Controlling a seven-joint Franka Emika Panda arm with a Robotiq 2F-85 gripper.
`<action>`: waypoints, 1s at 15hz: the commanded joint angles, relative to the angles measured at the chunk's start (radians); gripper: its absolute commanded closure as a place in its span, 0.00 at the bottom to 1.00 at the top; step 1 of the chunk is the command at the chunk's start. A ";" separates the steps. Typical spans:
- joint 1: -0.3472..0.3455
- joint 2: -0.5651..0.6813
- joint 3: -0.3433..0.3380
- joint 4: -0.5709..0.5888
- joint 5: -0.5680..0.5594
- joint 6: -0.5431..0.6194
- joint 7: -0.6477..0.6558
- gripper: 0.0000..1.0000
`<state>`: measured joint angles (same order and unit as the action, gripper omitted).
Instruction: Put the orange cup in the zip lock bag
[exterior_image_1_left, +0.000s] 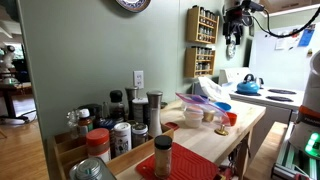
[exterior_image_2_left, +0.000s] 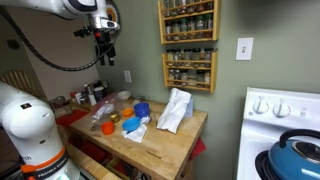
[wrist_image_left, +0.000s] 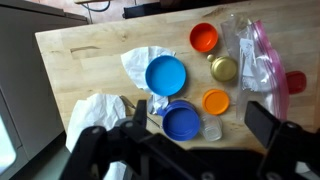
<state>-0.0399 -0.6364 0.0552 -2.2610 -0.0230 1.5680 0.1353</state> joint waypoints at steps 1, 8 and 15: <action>0.048 -0.013 0.031 -0.034 0.018 -0.018 -0.009 0.00; 0.207 -0.012 0.238 -0.167 0.184 0.082 0.124 0.00; 0.211 0.003 0.236 -0.147 0.162 0.061 0.124 0.00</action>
<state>0.1624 -0.6362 0.2987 -2.4093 0.1436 1.6304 0.2543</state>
